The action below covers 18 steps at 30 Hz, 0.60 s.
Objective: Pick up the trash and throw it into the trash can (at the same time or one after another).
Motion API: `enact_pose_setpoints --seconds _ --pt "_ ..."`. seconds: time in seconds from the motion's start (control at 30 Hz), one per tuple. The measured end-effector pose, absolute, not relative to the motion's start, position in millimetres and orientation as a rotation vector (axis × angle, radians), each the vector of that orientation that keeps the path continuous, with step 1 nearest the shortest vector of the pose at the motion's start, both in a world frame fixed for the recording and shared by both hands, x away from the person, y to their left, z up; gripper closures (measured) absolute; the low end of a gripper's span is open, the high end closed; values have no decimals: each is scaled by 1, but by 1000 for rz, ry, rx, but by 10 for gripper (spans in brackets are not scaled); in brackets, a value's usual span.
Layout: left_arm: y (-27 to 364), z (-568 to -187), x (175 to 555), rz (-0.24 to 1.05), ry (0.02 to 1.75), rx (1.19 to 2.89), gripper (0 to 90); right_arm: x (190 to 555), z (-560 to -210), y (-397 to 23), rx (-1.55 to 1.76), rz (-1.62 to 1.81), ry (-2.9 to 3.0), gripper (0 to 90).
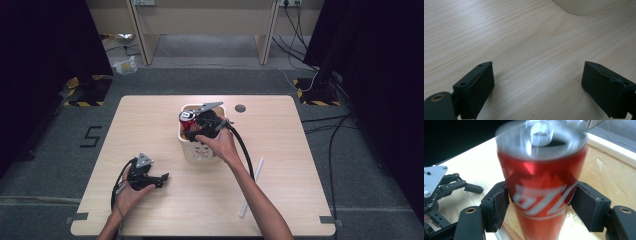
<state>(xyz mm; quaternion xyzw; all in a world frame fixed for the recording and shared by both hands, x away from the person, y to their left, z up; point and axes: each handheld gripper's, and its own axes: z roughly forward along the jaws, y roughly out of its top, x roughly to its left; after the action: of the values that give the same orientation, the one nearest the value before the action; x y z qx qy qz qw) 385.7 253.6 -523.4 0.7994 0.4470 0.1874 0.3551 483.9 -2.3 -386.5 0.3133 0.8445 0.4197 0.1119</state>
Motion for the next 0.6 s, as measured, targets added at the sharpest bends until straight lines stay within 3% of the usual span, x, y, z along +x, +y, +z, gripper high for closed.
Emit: enact_pose_setpoints --seconds 0.23,0.6 --pt "254 -523 386 483 1155 2066 103 483 -385 -2 911 1237 2475 321" --pt "253 -523 386 483 1157 2063 102 473 -366 -17 896 1279 2418 250"
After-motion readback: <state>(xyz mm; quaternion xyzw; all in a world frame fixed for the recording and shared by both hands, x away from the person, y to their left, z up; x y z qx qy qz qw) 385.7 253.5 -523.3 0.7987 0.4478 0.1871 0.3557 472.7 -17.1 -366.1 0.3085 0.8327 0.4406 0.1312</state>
